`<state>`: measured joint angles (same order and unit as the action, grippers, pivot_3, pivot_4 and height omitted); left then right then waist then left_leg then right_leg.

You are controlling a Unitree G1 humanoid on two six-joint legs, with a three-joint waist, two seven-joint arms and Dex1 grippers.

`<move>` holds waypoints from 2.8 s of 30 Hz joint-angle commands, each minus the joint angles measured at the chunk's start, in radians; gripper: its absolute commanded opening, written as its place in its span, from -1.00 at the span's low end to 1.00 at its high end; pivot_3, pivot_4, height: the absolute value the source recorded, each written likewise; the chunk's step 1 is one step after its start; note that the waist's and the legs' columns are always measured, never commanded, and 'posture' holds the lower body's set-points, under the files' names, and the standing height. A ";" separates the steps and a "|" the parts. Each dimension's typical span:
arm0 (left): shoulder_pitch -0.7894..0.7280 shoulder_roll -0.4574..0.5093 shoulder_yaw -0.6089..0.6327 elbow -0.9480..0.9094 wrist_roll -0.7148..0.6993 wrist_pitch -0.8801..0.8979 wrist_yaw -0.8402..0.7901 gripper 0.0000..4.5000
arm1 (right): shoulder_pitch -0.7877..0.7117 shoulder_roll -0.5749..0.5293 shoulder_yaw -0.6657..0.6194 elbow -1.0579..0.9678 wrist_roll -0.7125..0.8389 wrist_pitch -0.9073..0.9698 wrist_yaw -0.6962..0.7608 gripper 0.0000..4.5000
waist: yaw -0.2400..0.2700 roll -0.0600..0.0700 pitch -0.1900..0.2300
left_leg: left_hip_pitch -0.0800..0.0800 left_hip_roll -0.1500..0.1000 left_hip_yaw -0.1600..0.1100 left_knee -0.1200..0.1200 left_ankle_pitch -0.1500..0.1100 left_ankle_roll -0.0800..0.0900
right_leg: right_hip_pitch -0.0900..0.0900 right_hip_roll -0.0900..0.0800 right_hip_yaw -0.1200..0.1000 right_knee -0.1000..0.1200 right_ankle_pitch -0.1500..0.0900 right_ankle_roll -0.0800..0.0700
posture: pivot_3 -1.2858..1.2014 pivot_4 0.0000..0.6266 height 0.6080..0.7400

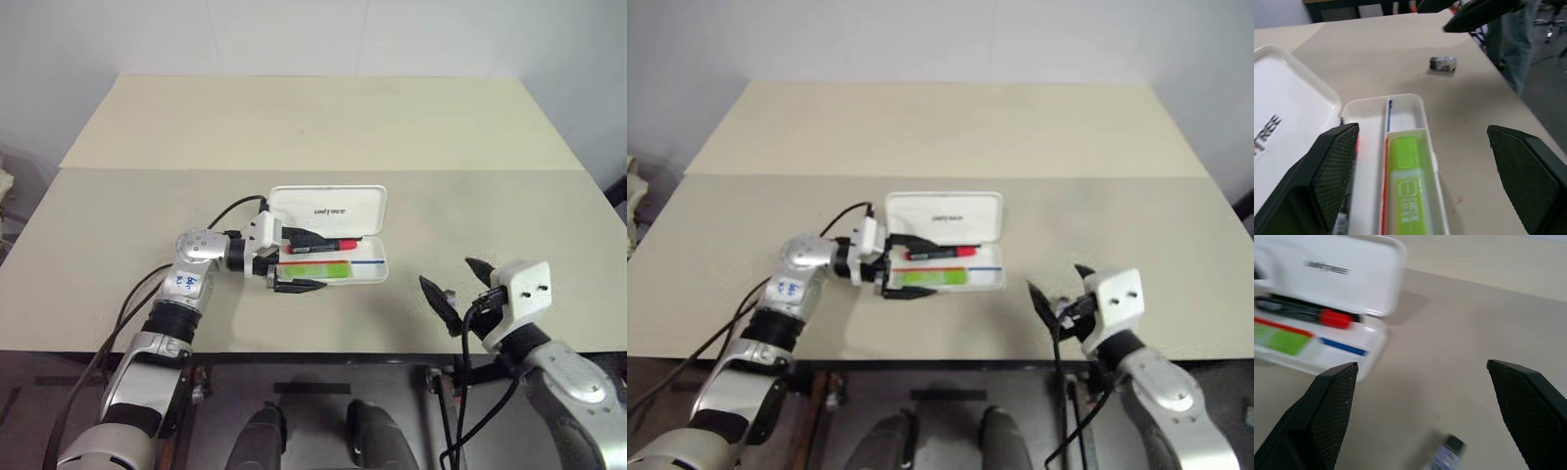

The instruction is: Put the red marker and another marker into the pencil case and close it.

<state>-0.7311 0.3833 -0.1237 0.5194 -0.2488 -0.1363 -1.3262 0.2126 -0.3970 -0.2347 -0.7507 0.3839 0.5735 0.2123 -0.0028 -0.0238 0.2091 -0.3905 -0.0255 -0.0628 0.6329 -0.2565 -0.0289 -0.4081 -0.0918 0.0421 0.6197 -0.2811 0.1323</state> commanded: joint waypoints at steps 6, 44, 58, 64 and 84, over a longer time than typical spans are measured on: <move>-0.023 0.025 0.040 -0.036 -0.042 0.018 -0.023 0.99 | 0.050 0.102 0.085 0.044 -0.108 -0.028 -0.093 0.98 | 0.000 0.000 0.000 | 0.001 0.002 -0.001 0.000 0.001 0.000 | 0.000 0.002 0.000 0.001 0.000 -0.001 | 0.03 -0.52 1.00; 0.000 0.044 0.067 -0.126 -0.050 0.052 0.024 1.00 | -0.518 -0.271 0.217 0.540 -0.074 -0.314 0.656 -0.83 | -0.010 0.000 0.000 | 0.001 0.003 0.002 0.001 0.001 0.000 | 0.000 0.005 0.003 0.000 0.002 0.000 | 0.03 -0.52 1.00; 0.098 0.113 0.103 -0.264 -0.063 0.102 0.083 1.00 | -0.848 -0.209 0.397 1.058 -0.177 -0.618 0.998 -0.83 | -0.010 0.000 0.001 | 0.000 0.006 0.001 0.000 0.000 -0.002 | -0.002 0.009 0.004 -0.001 0.002 -0.001 | 0.03 -0.52 1.00; 0.120 0.121 0.108 -0.297 -0.067 0.121 0.104 1.00 | -0.880 -0.167 0.402 1.118 -0.195 -0.647 1.016 -0.83 | -0.012 0.000 0.001 | 0.000 0.006 0.001 0.000 0.000 -0.003 | -0.002 0.009 0.004 0.001 0.002 -0.001 | 0.03 -0.52 1.00; 0.081 0.102 0.098 -0.268 -0.057 0.116 0.115 1.00 | -0.968 -0.151 0.384 1.141 -0.219 -0.706 1.034 1.00 | -0.025 0.000 0.001 | 0.000 0.006 0.001 0.000 0.001 -0.004 | -0.002 0.009 0.005 0.001 0.002 -0.001 | 0.03 -0.52 1.00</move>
<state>-0.6238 0.4859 -0.0379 0.2517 -0.2894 -0.0085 -1.2188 -0.7412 -0.5375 0.1865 0.4586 0.1373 -0.1319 1.2520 -0.0277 -0.0238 0.2097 -0.3903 -0.0191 -0.0618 0.6329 -0.2558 -0.0330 -0.4106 -0.0831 0.0466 0.6210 -0.2794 0.1311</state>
